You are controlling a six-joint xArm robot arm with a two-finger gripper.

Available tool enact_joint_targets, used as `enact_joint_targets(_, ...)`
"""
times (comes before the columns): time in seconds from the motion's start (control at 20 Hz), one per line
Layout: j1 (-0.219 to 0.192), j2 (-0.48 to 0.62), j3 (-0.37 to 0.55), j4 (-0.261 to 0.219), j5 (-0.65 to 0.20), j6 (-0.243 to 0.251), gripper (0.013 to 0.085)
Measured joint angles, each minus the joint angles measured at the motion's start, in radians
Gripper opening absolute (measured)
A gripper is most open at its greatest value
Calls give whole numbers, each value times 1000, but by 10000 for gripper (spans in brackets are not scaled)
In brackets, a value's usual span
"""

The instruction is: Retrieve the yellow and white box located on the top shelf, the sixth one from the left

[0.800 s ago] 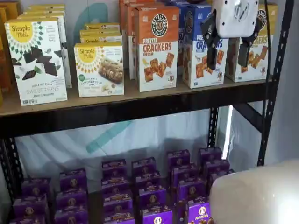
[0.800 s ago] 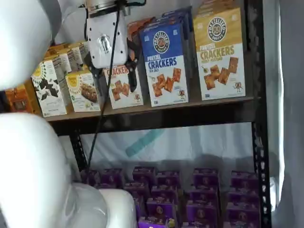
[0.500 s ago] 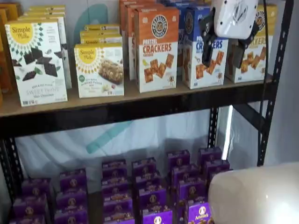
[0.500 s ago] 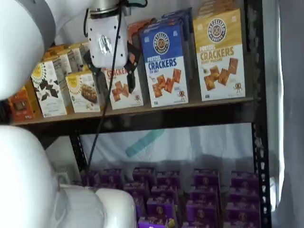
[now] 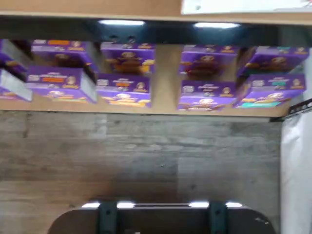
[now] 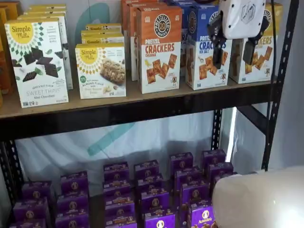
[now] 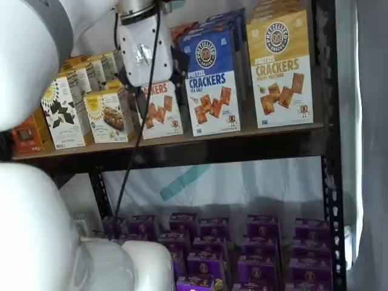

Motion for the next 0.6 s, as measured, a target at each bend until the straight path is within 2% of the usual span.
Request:
enact_joint_targets(0.15,-63,1,10,-13,-33,-63,850)
enact_joint_targets(0.3,-172,9,16,3,-77,-164,850)
enact_joint_targets(0.35,-225,20,15,11,-98,-214,850)
enact_joint_targets(0.6,-372,69,8,39,-180,-352,850)
